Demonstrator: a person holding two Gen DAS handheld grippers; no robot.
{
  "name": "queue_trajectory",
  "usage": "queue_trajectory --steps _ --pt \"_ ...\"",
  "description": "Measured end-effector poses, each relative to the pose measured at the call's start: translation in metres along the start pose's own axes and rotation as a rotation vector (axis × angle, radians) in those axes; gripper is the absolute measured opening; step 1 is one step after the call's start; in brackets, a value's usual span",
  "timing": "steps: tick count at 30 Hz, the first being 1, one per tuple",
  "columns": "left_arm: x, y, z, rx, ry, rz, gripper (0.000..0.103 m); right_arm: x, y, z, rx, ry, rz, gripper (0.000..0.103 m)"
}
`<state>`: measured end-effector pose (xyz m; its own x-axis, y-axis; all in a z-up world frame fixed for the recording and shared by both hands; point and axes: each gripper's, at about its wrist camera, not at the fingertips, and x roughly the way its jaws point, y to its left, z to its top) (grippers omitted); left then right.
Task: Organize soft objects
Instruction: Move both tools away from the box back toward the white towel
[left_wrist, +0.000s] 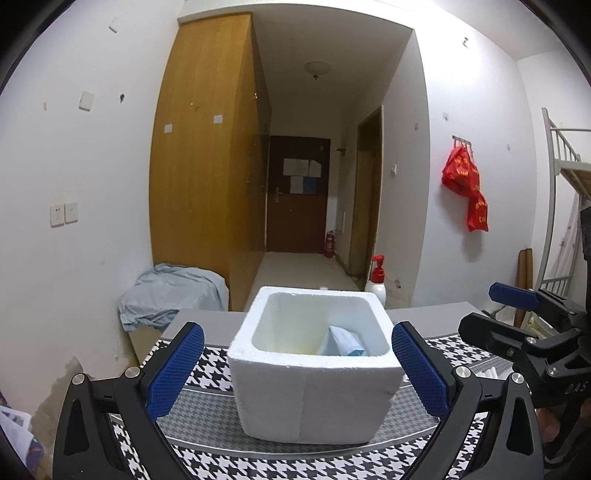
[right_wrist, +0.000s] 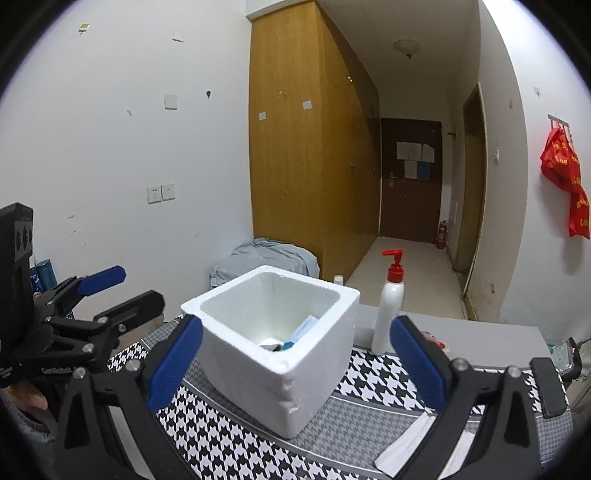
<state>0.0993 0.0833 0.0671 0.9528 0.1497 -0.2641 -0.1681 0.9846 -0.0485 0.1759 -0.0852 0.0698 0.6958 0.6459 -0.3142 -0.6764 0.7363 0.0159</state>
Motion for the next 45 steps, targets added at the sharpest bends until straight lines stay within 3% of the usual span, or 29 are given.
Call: queue_trajectory --steps 9,15,21,33,45 --pt "-0.005 -0.003 -0.020 -0.030 -0.009 -0.009 0.102 -0.012 0.002 -0.028 -0.016 -0.001 -0.045 0.103" --pt "-0.012 -0.011 -0.036 0.026 -0.024 0.017 0.102 -0.020 -0.003 -0.046 0.002 0.002 -0.073 0.103" --pt "-0.011 -0.014 -0.050 0.023 0.001 -0.020 0.102 -0.025 -0.013 -0.056 0.053 0.003 -0.107 0.103" --pt "-0.008 -0.019 -0.074 0.023 0.026 -0.013 0.102 -0.026 -0.028 -0.079 0.083 0.044 -0.144 0.103" --pt "0.022 -0.070 -0.084 0.085 0.102 -0.157 0.102 -0.045 -0.074 -0.098 0.158 0.073 -0.271 0.103"
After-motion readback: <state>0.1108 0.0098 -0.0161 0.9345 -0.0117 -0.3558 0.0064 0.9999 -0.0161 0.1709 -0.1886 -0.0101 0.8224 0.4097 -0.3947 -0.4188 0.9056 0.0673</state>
